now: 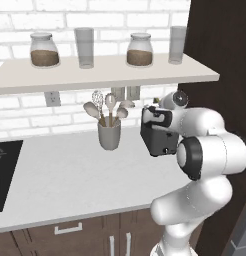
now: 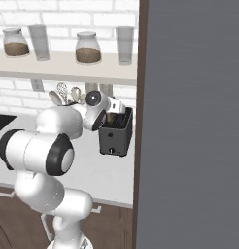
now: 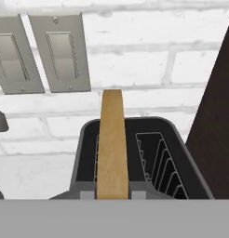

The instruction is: Start the toaster. Once the lever pops up, take the bread to the plate on the dining counter.

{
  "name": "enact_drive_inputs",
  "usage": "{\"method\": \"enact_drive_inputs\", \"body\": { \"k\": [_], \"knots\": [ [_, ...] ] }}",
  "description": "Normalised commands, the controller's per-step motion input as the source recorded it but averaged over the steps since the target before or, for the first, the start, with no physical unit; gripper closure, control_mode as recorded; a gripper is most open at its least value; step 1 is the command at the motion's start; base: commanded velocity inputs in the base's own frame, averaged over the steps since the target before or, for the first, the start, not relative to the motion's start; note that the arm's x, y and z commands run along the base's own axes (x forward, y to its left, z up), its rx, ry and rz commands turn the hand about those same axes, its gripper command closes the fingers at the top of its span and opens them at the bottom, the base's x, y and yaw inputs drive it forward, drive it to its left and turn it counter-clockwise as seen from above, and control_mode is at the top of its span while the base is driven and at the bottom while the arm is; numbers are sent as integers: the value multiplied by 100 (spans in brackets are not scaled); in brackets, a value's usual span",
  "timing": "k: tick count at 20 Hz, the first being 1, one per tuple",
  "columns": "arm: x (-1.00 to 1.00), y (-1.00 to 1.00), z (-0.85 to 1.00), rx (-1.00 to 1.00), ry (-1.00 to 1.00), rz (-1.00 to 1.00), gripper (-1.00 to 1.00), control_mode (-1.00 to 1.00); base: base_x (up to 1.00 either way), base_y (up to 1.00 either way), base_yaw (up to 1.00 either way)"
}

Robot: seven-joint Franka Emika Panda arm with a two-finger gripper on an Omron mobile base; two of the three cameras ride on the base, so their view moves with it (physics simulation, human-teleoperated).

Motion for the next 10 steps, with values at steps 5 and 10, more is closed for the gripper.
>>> {"method": "enact_drive_inputs", "body": {
  "k": [5,10],
  "knots": [
    [-15,-2,10,0,-1,0,100,-100,0,0,0],
    [-15,-2,19,0,0,0,100,-100,0,0,0]
  ]
}}
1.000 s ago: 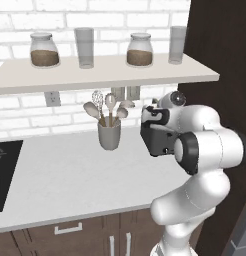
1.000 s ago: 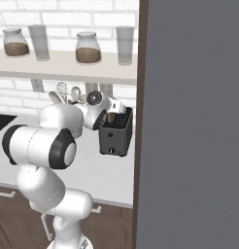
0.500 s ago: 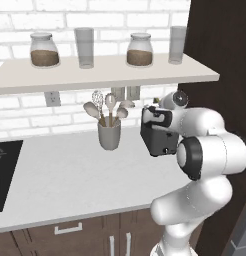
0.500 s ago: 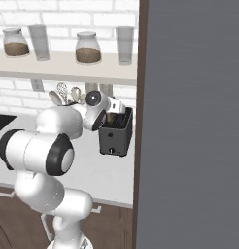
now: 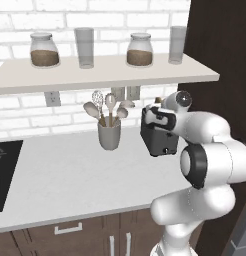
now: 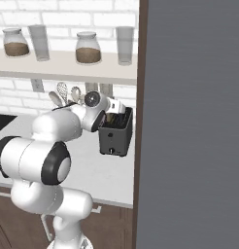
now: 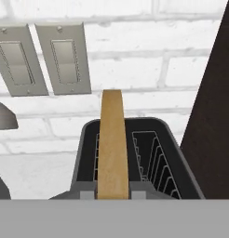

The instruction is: Start the toaster. Once the lever pops up, take the bread to the plate on the dining counter.

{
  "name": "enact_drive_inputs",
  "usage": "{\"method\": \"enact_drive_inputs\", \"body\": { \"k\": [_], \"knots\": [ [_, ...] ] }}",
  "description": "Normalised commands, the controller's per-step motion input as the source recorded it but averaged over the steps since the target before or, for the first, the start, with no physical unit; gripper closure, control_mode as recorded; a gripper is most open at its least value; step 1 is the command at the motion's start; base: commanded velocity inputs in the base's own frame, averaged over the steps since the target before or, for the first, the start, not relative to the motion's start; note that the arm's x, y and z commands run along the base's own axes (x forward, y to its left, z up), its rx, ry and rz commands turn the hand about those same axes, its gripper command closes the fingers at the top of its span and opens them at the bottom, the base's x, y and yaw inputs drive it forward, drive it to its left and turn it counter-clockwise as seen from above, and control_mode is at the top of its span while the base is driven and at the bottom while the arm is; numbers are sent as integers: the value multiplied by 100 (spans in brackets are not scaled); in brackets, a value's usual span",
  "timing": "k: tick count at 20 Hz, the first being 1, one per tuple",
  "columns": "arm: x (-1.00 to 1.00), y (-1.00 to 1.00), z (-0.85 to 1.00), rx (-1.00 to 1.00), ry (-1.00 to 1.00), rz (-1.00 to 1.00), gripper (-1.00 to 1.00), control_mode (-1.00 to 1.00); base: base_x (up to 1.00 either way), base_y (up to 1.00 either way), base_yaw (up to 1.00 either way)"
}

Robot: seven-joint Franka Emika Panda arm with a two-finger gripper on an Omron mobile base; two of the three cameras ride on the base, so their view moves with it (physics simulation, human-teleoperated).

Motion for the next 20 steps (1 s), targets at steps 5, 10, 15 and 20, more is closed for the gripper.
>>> {"method": "enact_drive_inputs", "body": {
  "k": [5,10,15,20],
  "knots": [
    [-25,-3,23,0,0,0,100,-100,0,0,0],
    [-35,-2,16,0,0,0,100,-100,0,0,0],
    [-55,-1,3,0,0,0,100,-100,0,0,0],
    [-67,0,9,0,1,0,100,-100,0,0,0]
  ]
}}
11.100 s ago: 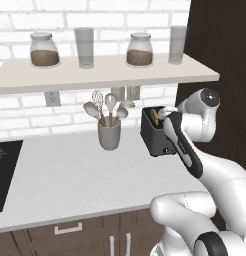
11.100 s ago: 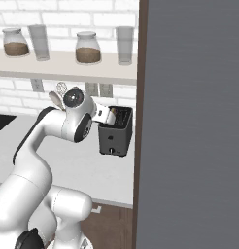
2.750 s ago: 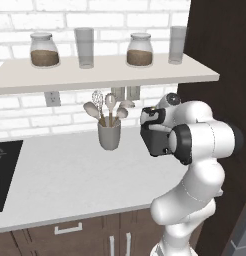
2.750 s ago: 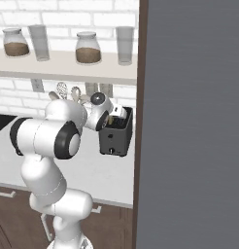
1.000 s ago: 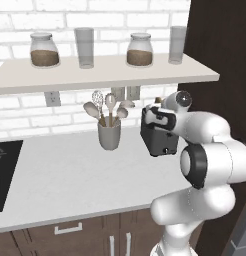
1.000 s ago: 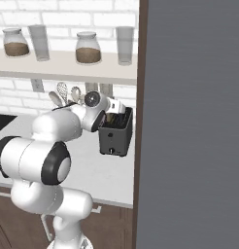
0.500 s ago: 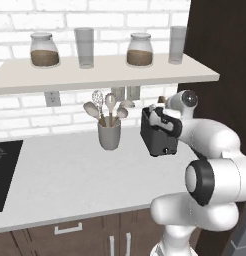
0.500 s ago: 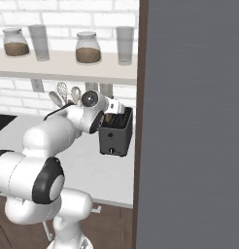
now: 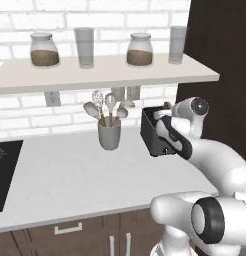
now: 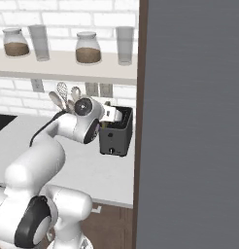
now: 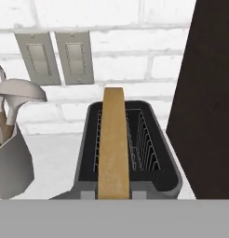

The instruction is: Start the toaster. Once the lever pops up, take the bread to the plate on the dining counter.

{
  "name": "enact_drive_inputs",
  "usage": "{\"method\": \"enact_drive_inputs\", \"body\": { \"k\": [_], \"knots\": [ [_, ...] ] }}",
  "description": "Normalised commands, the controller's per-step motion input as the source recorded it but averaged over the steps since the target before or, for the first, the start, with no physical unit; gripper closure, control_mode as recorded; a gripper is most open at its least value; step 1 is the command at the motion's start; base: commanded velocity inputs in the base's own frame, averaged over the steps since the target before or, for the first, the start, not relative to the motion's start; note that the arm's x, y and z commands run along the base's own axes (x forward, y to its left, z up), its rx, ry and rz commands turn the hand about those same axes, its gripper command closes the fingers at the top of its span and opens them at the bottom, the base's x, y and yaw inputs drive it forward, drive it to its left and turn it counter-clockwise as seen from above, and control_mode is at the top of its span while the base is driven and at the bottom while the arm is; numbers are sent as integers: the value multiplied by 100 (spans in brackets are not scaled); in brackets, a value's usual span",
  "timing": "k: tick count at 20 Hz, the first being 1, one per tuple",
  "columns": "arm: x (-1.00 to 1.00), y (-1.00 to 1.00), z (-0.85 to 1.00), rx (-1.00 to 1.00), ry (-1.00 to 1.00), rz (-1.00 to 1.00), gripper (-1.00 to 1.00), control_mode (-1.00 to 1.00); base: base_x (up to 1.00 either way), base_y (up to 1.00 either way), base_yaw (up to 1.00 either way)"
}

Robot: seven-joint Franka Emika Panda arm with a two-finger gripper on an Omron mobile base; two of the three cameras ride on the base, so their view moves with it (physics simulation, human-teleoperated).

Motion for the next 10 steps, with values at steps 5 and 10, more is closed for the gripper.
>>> {"method": "enact_drive_inputs", "body": {
  "k": [5,10],
  "knots": [
    [-72,0,31,0,10,0,100,-100,0,0,0],
    [-66,0,49,0,18,0,100,-100,0,0,0]
  ]
}}
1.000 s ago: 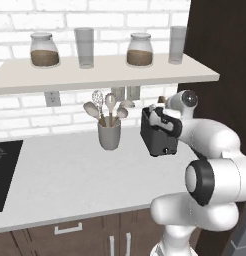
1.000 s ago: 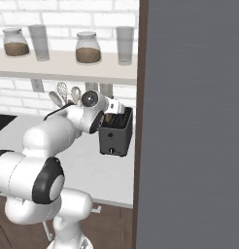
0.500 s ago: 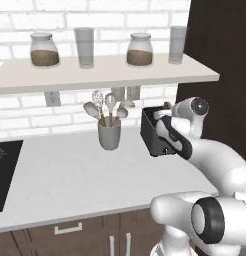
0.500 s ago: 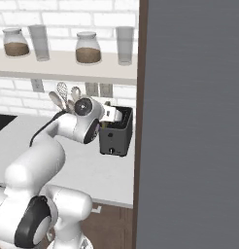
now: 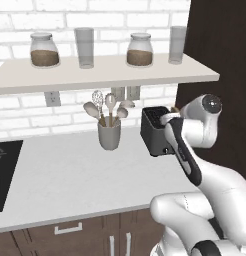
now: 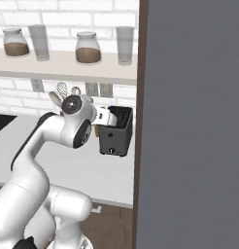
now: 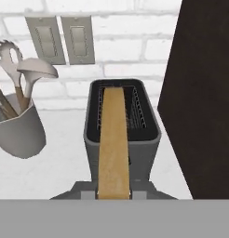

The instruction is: Start the toaster. Once the lever pops up, take the bread to the plate on the dining counter.

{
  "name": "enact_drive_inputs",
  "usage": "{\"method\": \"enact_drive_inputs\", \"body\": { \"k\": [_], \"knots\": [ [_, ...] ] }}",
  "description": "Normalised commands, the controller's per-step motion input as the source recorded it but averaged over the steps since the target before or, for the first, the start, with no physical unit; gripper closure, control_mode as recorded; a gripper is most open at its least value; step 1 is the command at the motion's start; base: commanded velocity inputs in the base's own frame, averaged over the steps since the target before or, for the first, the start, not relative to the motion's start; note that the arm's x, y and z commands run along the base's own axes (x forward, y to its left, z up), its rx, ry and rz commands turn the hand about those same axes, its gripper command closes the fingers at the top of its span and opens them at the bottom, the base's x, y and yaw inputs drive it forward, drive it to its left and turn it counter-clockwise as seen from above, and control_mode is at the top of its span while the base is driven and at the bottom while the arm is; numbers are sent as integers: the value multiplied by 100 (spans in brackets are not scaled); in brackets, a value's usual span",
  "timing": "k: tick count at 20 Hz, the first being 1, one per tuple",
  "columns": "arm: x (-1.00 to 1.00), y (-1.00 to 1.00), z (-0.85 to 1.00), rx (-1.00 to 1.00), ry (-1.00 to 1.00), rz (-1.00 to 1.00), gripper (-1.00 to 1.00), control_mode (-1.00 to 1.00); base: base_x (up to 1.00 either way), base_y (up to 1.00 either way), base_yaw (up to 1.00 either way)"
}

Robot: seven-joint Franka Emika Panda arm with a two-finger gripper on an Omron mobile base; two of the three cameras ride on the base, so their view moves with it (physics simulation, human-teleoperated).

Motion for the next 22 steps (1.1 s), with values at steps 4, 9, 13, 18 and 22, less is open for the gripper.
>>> {"method": "enact_drive_inputs", "body": {
  "k": [4,9,13,18,22],
  "knots": [
    [-72,0,36,1,15,0,100,-100,0,0,0],
    [-91,0,1,11,1,0,100,-100,0,0,0],
    [-69,0,0,7,1,1,100,-100,0,0,0],
    [-25,0,0,0,5,0,100,-100,0,0,0],
    [-16,0,0,0,0,0,100,-100,0,0,0]
  ]
}}
